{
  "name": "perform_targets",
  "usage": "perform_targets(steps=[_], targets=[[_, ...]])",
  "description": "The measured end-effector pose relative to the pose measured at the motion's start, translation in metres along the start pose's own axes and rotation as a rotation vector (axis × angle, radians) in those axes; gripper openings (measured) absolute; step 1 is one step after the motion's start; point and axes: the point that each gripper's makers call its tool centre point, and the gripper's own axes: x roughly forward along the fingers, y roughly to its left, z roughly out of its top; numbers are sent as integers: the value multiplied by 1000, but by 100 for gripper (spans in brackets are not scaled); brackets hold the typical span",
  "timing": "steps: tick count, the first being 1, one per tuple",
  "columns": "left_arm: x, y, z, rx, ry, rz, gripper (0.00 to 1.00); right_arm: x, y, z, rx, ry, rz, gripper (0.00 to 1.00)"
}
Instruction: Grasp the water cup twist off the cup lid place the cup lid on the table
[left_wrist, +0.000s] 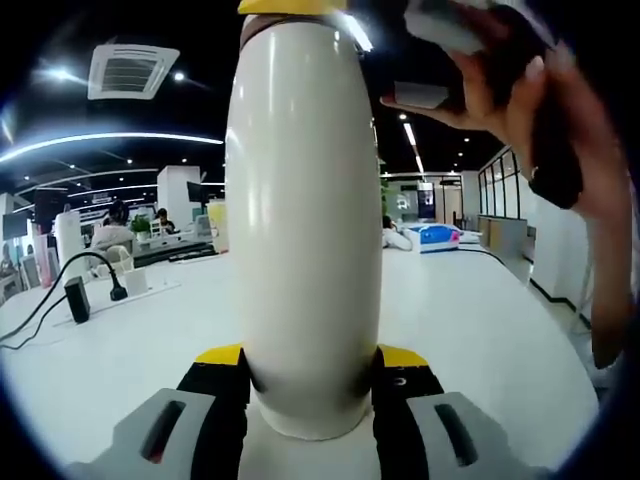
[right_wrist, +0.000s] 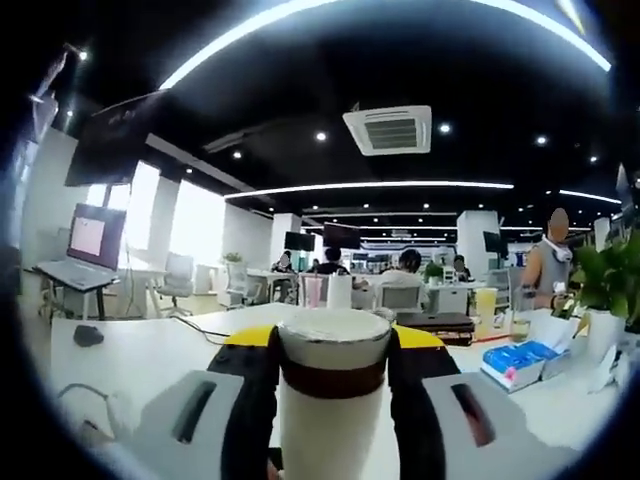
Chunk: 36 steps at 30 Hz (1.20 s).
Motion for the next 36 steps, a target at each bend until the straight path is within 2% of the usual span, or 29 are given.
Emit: perform_targets(steps=[6, 8, 10, 17, 36], targets=[[1, 0, 1, 2, 0, 0, 49, 1, 1, 0, 19, 9, 70, 45], [1, 0, 1, 1, -1, 0, 49, 1, 3, 0, 52, 9, 147, 45], [1, -1, 1, 3, -1, 1, 49, 1, 2, 0, 95, 11, 179, 45], [2, -1, 2, 2, -1, 1, 49, 2, 4, 0, 38, 29, 237, 45], [2, -1, 1, 8, 0, 3, 49, 7, 2, -1, 80, 44, 409, 45]])
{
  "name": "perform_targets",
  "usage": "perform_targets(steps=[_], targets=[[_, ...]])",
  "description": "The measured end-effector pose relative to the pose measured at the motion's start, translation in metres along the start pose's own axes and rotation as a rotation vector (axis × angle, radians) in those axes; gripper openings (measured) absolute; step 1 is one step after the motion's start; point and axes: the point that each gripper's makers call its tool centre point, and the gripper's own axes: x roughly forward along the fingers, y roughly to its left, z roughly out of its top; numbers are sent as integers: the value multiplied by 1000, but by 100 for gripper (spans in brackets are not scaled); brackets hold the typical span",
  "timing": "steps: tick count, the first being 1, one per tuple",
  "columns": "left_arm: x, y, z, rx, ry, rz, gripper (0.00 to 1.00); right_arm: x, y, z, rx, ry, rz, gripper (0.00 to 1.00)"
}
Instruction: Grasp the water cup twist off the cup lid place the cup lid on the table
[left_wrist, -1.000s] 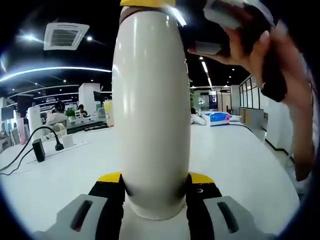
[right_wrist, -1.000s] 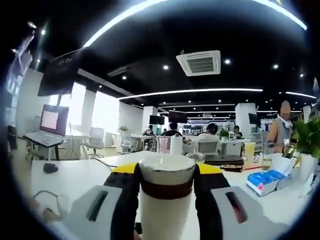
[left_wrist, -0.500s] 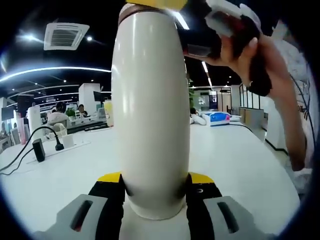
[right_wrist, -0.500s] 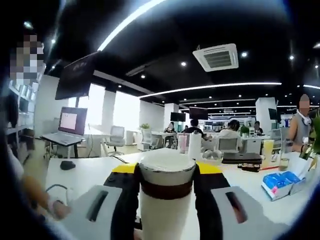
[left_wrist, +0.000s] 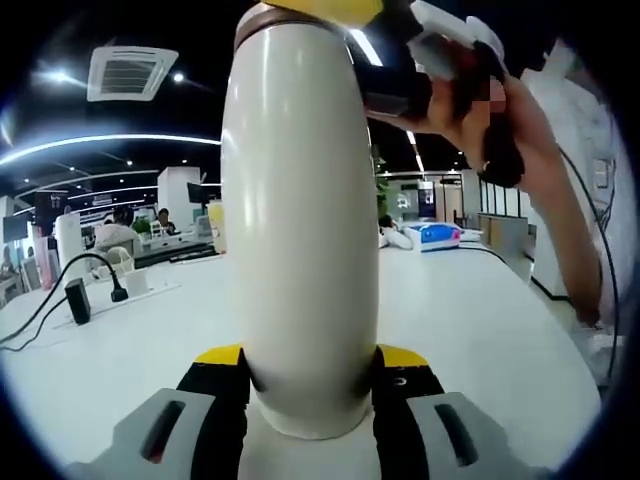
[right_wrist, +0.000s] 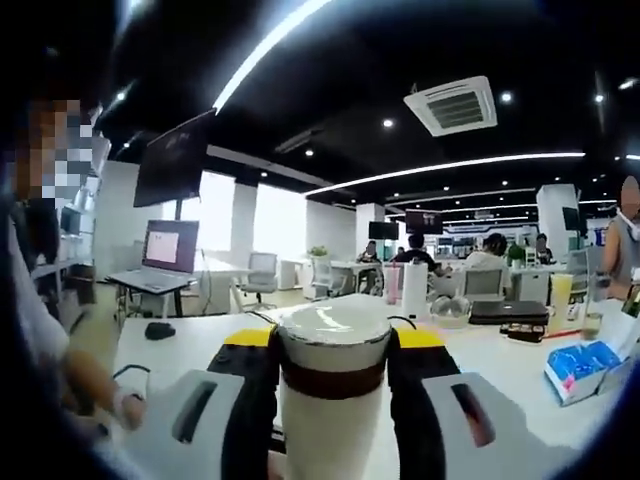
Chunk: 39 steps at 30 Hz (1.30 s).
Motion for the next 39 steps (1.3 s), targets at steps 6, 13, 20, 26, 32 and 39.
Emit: perform_targets(steps=[6, 13, 20, 26, 32, 39], targets=[[0, 0, 0, 1, 0, 0, 49, 1, 5, -1, -16, 5, 42, 45], [0, 0, -1, 3, 0, 0, 49, 1, 6, -2, -15, 13, 93, 45], [0, 0, -1, 4, 1, 2, 49, 0, 9, -3, -17, 19, 158, 45], [0, 0, -1, 3, 1, 2, 49, 1, 9, -3, -9, 24, 196, 45], [0, 0, -1, 3, 1, 3, 49, 1, 10, -4, -9, 26, 239, 45], [-1, -1, -1, 3, 1, 3, 49, 1, 12, -4, -1, 23, 286, 45]])
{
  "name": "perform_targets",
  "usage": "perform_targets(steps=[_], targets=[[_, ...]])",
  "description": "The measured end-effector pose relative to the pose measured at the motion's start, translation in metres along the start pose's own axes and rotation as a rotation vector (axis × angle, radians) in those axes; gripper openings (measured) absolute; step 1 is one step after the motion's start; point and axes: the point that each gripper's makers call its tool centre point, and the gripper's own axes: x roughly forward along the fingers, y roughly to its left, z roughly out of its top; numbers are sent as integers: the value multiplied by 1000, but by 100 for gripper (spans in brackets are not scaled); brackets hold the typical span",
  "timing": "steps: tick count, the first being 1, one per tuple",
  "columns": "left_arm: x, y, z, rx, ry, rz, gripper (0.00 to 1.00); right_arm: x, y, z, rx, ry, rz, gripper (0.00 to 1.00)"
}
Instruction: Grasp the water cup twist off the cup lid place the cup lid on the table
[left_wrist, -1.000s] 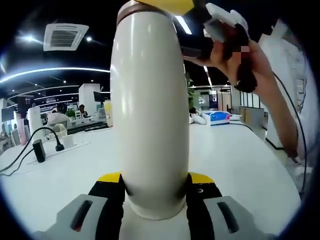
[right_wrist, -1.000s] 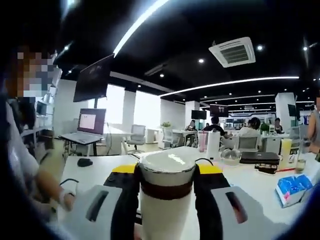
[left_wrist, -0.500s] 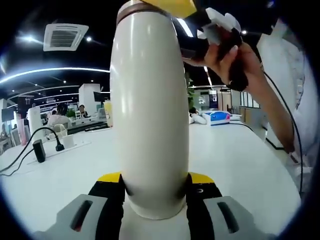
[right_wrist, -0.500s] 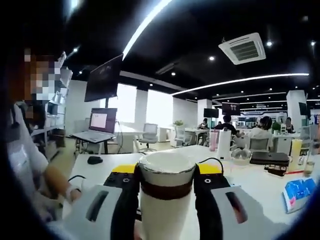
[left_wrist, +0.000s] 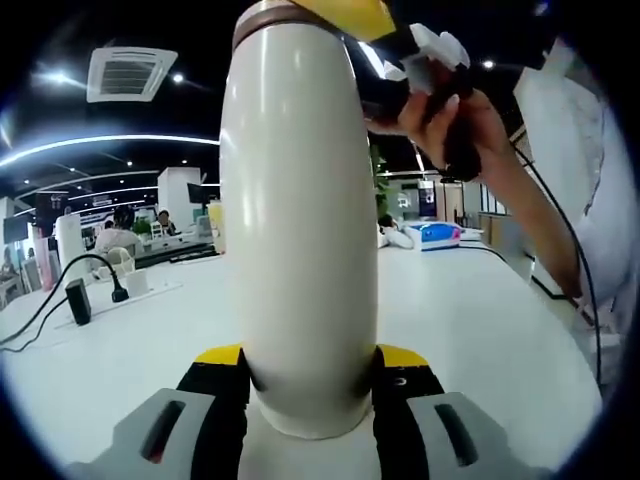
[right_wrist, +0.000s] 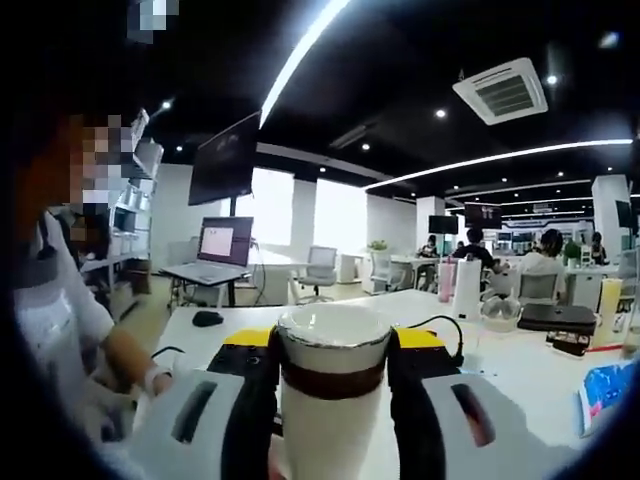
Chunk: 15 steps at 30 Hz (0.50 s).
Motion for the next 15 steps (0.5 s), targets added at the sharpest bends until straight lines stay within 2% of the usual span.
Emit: perform_targets(steps=[15], targets=[[0, -1, 1, -5, 1, 0, 49, 1, 0, 1, 11, -8, 112, 45]])
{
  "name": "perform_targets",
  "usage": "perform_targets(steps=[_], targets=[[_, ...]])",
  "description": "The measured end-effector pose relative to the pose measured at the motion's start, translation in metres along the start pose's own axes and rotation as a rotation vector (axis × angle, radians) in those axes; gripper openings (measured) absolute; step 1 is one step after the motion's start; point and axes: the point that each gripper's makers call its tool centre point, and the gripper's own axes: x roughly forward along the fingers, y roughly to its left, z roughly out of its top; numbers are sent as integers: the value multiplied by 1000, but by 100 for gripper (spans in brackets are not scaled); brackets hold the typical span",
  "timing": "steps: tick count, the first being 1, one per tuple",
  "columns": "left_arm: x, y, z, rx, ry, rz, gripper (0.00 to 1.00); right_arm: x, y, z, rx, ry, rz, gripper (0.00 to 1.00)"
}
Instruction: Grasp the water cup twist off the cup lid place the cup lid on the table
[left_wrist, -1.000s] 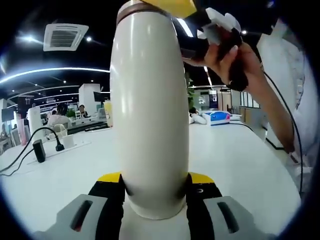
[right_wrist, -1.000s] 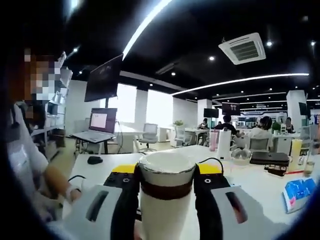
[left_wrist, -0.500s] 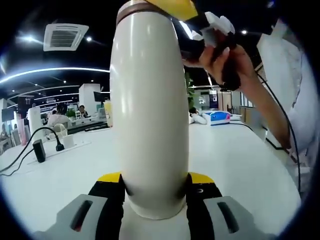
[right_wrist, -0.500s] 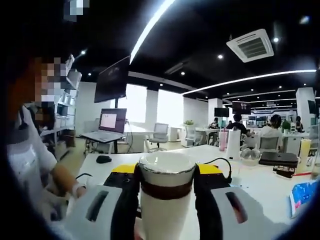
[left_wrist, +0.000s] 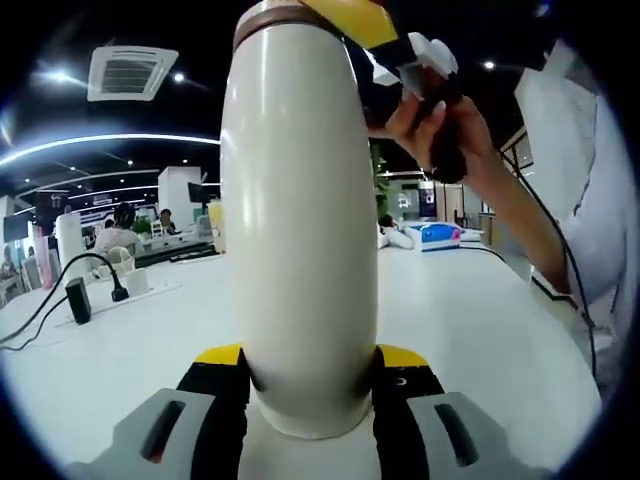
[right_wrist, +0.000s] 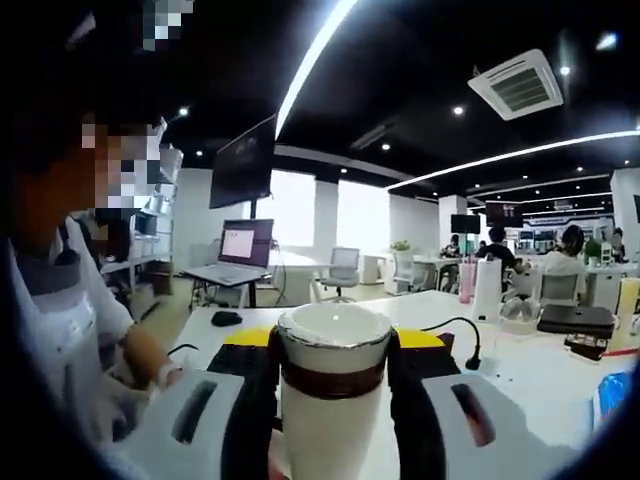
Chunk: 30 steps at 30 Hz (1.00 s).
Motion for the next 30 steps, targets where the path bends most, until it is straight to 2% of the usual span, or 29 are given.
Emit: perform_targets(steps=[16, 30], targets=[[1, 0, 0, 0, 3, 0, 49, 0, 4, 1, -4, -14, 86, 45], [1, -1, 0, 2, 4, 0, 49, -1, 4, 1, -12, 6, 63, 46]])
